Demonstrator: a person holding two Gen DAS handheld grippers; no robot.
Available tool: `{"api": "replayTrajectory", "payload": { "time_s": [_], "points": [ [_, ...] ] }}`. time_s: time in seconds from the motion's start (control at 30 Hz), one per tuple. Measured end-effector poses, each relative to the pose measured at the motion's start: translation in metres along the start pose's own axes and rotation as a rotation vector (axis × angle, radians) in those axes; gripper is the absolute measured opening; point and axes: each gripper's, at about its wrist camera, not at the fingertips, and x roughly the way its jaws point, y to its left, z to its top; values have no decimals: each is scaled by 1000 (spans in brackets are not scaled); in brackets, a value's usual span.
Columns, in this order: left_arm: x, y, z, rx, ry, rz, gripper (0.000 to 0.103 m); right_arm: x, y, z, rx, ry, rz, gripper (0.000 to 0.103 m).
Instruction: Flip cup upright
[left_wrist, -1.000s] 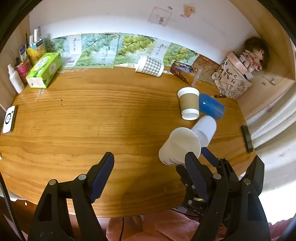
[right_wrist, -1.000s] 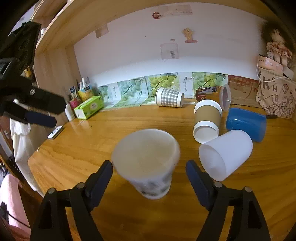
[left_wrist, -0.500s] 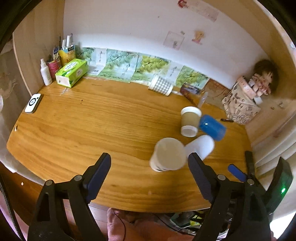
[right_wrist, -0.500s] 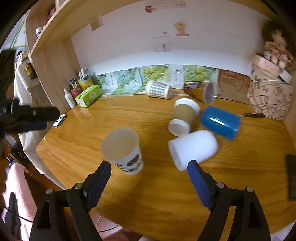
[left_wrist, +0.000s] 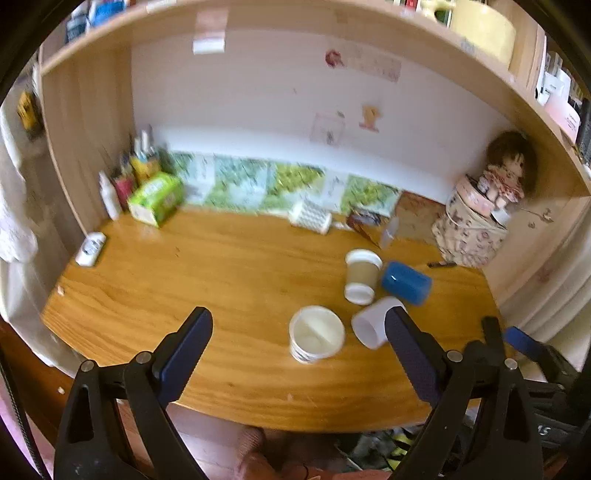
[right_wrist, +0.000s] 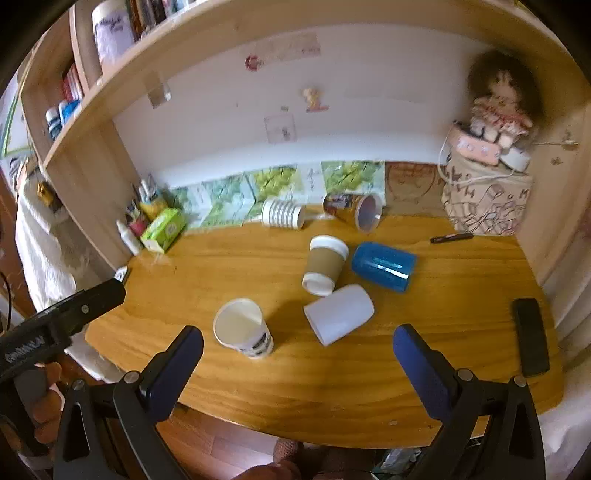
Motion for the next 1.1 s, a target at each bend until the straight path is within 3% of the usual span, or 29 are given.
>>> {"api": "replayTrajectory", "payload": {
  "time_s": [0.1,0.23,0.43,0.53,0.7,1.1],
  "points": [
    [-12,-4,6,43,-44,22,96,-11,5,8,24,-6,-42,103],
    [-27,4,12,-1,-89,2,96,-24,9,13,70,-38,-32,103],
    [-44,4,14,17,-186,22,97,-44,17,15,80,-155,-64,103],
    [-48,4,13,19,-220,19,102,-50,18,16,90,-203,-85,103],
    [-49,5,17,24,-244,28,102,-58,20,19,104,-276,-105,103],
    [-50,4,21,21,-294,36,103,-55,29,24,68,-280,-110,103]
  ]
}}
